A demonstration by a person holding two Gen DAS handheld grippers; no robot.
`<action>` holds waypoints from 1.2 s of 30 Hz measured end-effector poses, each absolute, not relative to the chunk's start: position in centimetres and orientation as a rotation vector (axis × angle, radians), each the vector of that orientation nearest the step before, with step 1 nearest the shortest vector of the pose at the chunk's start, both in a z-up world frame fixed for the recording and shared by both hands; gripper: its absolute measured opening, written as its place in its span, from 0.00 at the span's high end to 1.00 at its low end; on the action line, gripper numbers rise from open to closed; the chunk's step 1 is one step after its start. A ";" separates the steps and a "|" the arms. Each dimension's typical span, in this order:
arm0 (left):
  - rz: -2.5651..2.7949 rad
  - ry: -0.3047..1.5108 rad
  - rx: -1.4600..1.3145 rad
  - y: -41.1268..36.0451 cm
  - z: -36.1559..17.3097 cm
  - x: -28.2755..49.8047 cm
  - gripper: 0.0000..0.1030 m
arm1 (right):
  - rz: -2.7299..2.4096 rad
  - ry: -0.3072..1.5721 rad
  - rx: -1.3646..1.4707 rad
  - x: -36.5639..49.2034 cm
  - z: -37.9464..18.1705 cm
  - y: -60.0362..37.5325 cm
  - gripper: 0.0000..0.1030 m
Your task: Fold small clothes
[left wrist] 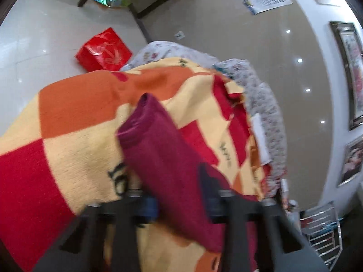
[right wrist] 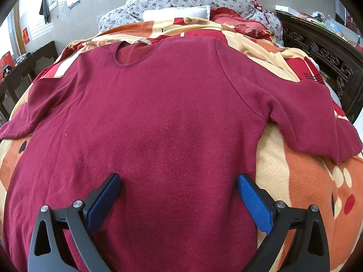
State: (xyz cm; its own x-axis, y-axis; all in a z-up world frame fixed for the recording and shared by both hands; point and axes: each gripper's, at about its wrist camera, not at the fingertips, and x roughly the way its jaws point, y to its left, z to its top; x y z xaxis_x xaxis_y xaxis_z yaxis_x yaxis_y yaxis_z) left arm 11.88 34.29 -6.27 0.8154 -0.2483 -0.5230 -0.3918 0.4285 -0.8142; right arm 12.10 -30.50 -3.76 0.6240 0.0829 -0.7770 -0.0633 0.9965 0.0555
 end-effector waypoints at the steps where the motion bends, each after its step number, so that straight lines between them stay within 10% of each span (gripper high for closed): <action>1: 0.114 0.653 -1.140 34.2 -6.3 11.8 0.94 | 0.084 0.893 0.024 12.1 -3.8 -30.5 0.00; 16: -0.279 0.383 -0.637 12.9 9.9 12.4 0.95 | 0.105 0.876 0.063 11.9 -3.6 -31.1 0.00; 34: -0.662 0.751 -0.349 -17.7 -2.2 20.3 0.94 | -0.019 0.745 0.238 6.6 0.5 -37.7 0.00; 36: -0.678 0.777 -0.347 -18.4 -2.6 20.5 0.81 | -0.034 0.736 0.234 6.1 0.9 -38.8 0.00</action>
State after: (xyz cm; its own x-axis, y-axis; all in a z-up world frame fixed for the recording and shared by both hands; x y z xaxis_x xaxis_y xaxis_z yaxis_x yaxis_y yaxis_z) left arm 20.55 -18.44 -2.61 0.5187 -0.6741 -0.5259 0.4305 0.7373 -0.5206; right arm 6.06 -38.76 0.89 0.7419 0.0514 -0.6686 0.1121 0.9735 0.1992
